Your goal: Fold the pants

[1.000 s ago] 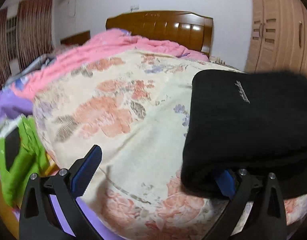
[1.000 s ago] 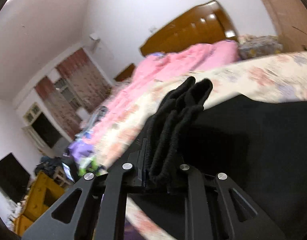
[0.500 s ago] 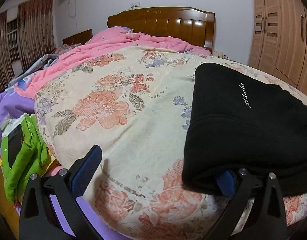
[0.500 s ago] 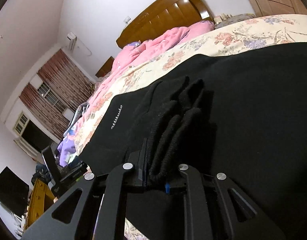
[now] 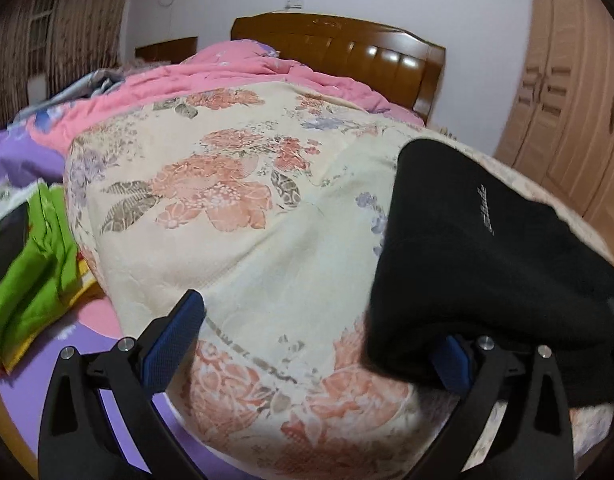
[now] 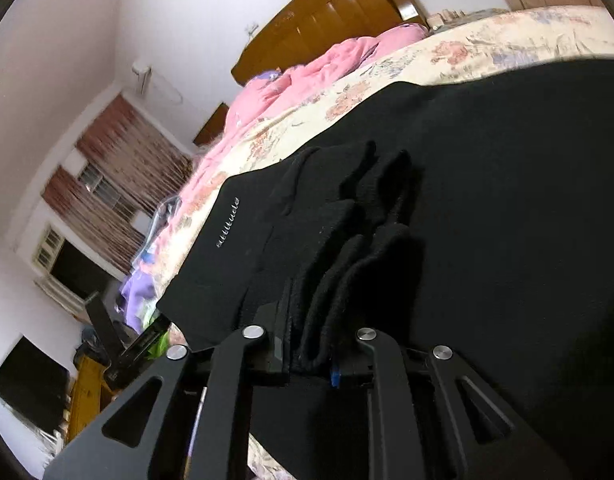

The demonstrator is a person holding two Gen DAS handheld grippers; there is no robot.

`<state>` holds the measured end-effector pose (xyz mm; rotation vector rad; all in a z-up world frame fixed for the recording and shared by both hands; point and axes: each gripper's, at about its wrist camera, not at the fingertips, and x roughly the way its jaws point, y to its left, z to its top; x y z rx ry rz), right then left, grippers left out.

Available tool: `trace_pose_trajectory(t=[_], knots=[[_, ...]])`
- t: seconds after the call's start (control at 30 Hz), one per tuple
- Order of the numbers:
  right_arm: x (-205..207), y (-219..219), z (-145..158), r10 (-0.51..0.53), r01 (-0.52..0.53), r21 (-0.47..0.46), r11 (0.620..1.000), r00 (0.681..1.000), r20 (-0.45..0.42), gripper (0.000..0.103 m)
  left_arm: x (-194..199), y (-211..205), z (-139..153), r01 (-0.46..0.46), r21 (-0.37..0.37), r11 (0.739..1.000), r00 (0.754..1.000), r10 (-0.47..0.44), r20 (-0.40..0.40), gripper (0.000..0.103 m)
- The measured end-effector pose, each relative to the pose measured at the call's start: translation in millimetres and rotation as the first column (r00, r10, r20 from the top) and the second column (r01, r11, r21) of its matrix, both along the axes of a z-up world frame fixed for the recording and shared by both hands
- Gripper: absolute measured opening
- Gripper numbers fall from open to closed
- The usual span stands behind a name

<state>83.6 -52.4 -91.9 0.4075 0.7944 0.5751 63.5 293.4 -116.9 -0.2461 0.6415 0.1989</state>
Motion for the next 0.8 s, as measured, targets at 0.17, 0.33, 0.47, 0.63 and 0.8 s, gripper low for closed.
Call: trace_pose_trajectory(t=[0.17,0.33,0.47,0.63,0.8], knots=[[-21,-14,26,-0.065,0.071,-0.129,0.989,0.997,0.050,0.037,-27,-16,21,0.035,0.264,0.964,0.998,-0.021,-0.056,0.102],[-40,3,59,-0.030,0.103,-0.275,0.956,0.966,0.258,0.037,-66,-28,86,-0.010,0.289,0.957,0.990,-0.031,0.139,0.102],[-28,50,58,0.088,0.030,-0.384,0.923,0.954,0.286,0.037,-6,-75,124,0.276,0.191,0.942,0.947,-0.300,0.113,0.102],[-15,76,18,0.125,0.009,-0.497,0.868,0.964,0.236,0.039,94,-113,89,0.373,0.171,0.912,0.928,-0.361,-0.097,0.102],[-5,60,10,0.112,-0.031,-0.376,0.926,0.974,0.195,0.039,122,-92,36,0.333,0.043,0.942,0.930,-0.320,-0.180,0.101]])
